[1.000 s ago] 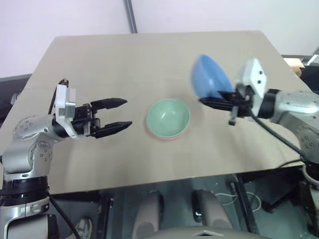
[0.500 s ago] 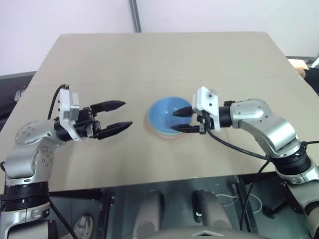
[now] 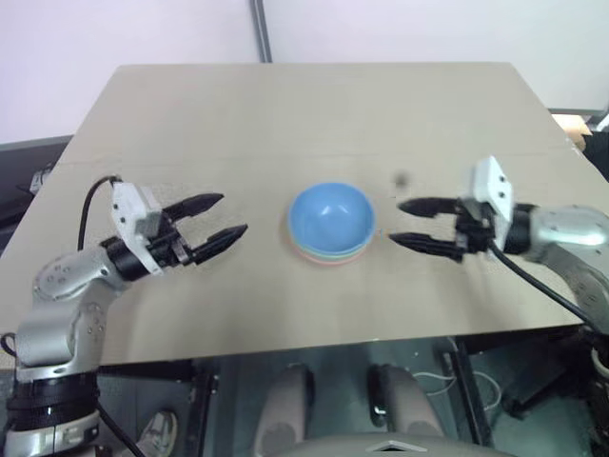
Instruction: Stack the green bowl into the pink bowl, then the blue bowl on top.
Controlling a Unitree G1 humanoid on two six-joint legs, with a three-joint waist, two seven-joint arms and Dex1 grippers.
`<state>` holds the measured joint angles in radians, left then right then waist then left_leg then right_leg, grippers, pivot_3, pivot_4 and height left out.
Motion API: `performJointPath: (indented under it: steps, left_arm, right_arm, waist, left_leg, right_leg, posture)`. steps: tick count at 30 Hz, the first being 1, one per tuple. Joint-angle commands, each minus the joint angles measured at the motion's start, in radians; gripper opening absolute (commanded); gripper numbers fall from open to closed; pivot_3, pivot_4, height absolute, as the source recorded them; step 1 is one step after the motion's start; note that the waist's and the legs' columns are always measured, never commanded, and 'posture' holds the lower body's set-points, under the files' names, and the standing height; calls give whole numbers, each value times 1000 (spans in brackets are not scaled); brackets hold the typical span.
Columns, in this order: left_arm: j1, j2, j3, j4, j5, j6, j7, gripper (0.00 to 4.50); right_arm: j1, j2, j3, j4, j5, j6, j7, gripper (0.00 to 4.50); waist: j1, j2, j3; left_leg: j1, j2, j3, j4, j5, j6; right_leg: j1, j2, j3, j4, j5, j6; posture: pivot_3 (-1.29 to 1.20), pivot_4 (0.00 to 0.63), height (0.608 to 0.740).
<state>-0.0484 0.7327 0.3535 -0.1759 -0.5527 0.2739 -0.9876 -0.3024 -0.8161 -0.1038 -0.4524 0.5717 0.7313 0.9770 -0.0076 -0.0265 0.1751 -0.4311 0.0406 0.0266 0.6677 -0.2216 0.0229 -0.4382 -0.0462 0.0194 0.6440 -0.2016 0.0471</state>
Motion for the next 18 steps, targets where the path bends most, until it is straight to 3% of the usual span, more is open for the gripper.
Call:
performJointPath:
  steps: [1, 3, 6, 12, 18]
  left_arm:
    - [59, 15, 49, -86, -40, 17, -6, 3771]
    - [93, 49, 76, -103, -96, 74, -41, 3771]
    - [127, 82, 97, -132, -135, 110, -78, 4475]
    - [132, 83, 98, -143, -84, 107, -5, 4475]
    - [156, 92, 113, -159, -122, 103, -51, 4475]
  right_arm:
    - [110, -62, -180, 32, 23, -37, 42, 3730]
    - [175, -85, -246, 38, 32, -46, 62, 4467]
    - [233, -113, -288, 26, 36, -56, 83, 4500]
    - [248, -123, -317, 24, 28, -82, 59, 4500]
    - [243, -133, -322, 27, 38, -92, 46, 4500]
  waist:
    - [-1, 0, 0]
    - [-3, 0, 0]
    - [-6, 1, 0]
    - [-4, 1, 0]
    - [-3, 1, 0]
  left_leg:
    - [0, 0, 0, 0, 0, 0]
    - [1, 0, 0, 0, 0, 0]
    - [2, 1, 0, 0, 0, 0]
    - [2, 1, 0, 0, 0, 0]
    - [1, 1, 0, 0, 0, 0]
  right_leg:
    - [0, 0, 0, 0, 0, 0]
    - [0, 0, 0, 0, 0, 0]
    - [0, 1, 0, 0, -2, 3]
    - [0, 0, 0, 0, -2, 4]
    - [0, 0, 0, -1, -2, 4]
  posture:
    - [0, 150, 740]
    - [0, 150, 740]
    - [0, 150, 740]
    - [0, 150, 740]
    - [0, 150, 740]
